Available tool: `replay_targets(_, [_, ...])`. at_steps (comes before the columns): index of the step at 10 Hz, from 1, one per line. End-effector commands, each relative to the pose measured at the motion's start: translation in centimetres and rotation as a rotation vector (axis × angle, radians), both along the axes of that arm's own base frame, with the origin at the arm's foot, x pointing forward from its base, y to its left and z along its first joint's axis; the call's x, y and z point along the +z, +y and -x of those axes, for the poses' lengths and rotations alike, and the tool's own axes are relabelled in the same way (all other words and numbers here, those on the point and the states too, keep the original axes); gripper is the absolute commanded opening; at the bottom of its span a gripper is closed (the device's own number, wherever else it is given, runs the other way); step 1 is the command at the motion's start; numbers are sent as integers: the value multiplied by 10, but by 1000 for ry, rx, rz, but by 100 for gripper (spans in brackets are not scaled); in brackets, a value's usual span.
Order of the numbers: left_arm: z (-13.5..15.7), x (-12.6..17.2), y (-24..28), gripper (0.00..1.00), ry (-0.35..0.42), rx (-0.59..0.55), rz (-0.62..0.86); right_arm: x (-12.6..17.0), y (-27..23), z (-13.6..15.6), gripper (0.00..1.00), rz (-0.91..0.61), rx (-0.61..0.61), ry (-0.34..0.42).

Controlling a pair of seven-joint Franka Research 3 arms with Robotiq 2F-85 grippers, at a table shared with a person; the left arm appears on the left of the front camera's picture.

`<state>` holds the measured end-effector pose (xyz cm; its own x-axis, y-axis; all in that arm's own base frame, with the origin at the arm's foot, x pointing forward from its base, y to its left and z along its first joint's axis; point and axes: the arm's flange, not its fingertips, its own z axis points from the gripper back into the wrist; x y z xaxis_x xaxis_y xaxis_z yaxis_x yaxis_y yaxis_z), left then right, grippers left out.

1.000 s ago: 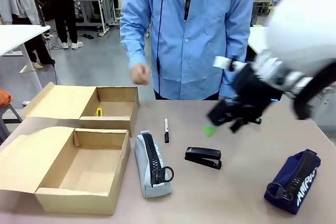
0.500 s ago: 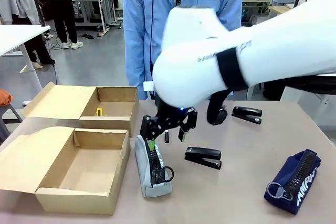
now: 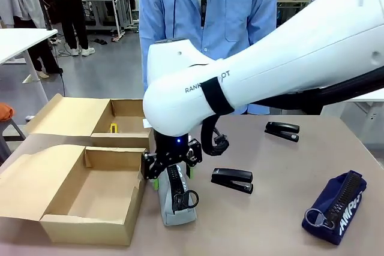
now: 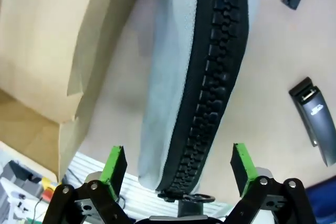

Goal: Place items inside the box.
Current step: Pick up a Pencil pouch or Stapler and place it inside the Mailer Box closest to the robot.

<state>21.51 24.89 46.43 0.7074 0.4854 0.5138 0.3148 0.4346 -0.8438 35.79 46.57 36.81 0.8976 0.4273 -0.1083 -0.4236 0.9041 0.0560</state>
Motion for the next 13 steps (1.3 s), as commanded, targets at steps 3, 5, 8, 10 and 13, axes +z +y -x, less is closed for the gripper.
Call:
replay_targets(3, [0, 1, -1, 100, -29, -3, 2, -4, 12, -4, 100, 43, -19, -31])
replay_targets(5, [0, 1, -1, 100, -29, -3, 2, -7, 9, -4, 41, 50, -11, -28])
replay_targets(8, [0, 1, -1, 100, -29, -3, 2, -5, 7, -3, 0, 44, -20, -57])
replay_targets(10, [0, 1, -1, 100, -29, -3, 2, -4, 4, -3, 4, 53, -34, -85])
replay_targets(13, [0, 1, -1, 100, -29, -3, 2, -4, 3, -1, 0, 51, -9, -58])
